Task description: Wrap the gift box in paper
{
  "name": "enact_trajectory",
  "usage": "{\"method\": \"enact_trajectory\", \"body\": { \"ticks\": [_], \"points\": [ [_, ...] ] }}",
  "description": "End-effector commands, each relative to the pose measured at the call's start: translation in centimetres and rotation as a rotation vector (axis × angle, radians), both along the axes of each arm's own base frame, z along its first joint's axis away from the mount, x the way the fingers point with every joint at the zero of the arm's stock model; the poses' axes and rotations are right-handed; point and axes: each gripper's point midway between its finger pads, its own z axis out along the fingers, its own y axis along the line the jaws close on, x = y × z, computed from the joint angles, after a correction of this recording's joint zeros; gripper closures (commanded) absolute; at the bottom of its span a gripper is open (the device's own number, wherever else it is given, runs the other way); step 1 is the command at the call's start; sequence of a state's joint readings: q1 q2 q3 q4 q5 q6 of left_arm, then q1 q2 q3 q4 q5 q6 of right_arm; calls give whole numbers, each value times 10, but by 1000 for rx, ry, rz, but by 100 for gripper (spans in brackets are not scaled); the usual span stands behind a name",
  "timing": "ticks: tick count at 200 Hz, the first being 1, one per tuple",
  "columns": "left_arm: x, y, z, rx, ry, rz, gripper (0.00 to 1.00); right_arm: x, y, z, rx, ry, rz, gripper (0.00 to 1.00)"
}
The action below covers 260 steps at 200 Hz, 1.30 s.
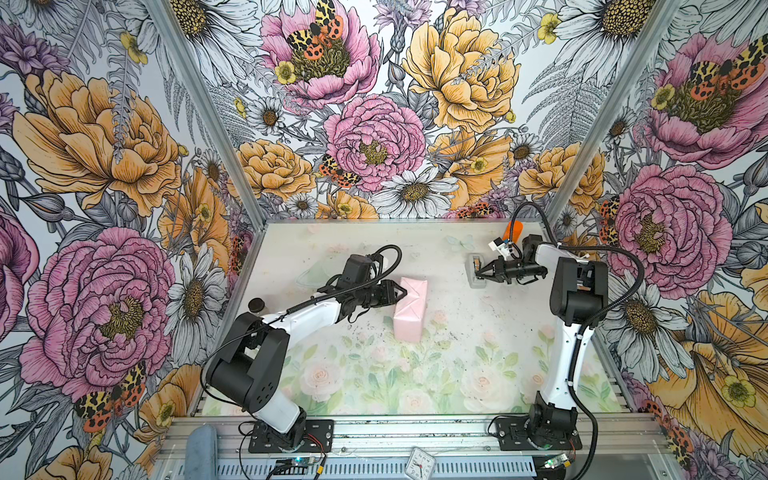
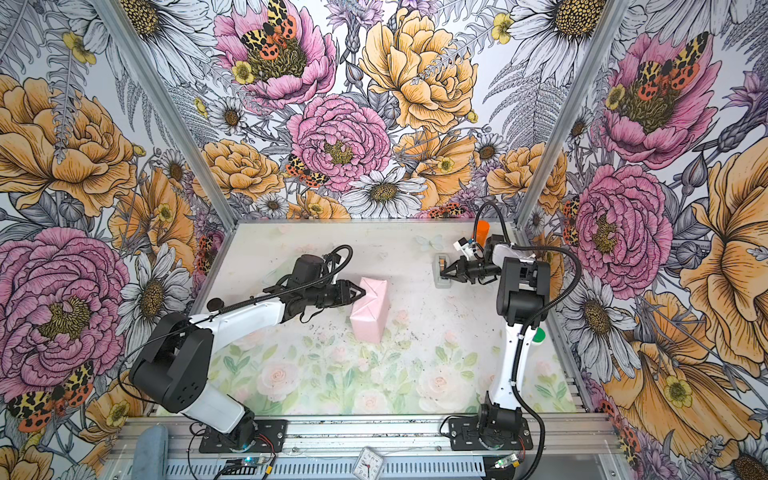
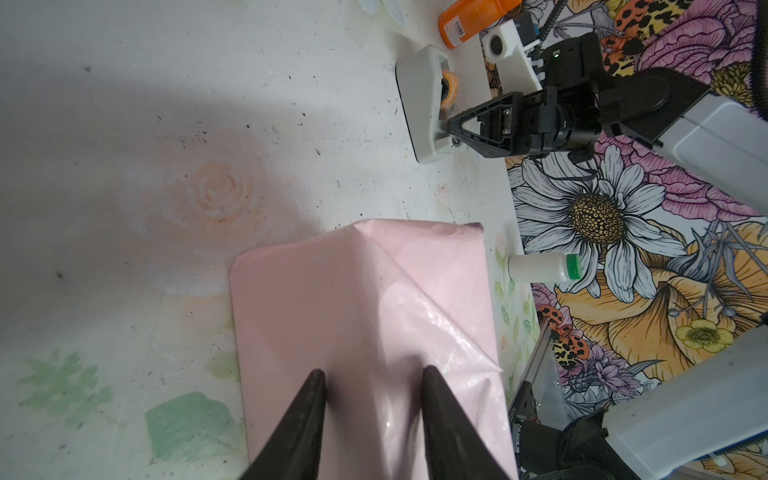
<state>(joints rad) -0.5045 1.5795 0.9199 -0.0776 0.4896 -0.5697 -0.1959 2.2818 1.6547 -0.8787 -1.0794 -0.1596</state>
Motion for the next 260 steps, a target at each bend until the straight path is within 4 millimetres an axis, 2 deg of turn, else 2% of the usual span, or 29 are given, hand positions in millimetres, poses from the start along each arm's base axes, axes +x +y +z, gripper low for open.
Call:
{"method": "enact_trajectory", "body": {
  "ticks": [1,87,136,181,260],
  "points": [
    [-18,19,-40,125,97,18,60,-2,1,27,51,-46,4,100],
    [-16,21,-37,133,93,26,60,-12,2,55,110,-51,-56,100],
    [-16,19,-37,132,93,21,60,-21,2,59,98,-40,-79,100],
    [-16,19,-36,137,91,21,60,-39,1,52,62,-22,-130,100],
    [-17,16,-36,139,87,10,60,-70,4,15,6,56,-200,100]
  ]
}}
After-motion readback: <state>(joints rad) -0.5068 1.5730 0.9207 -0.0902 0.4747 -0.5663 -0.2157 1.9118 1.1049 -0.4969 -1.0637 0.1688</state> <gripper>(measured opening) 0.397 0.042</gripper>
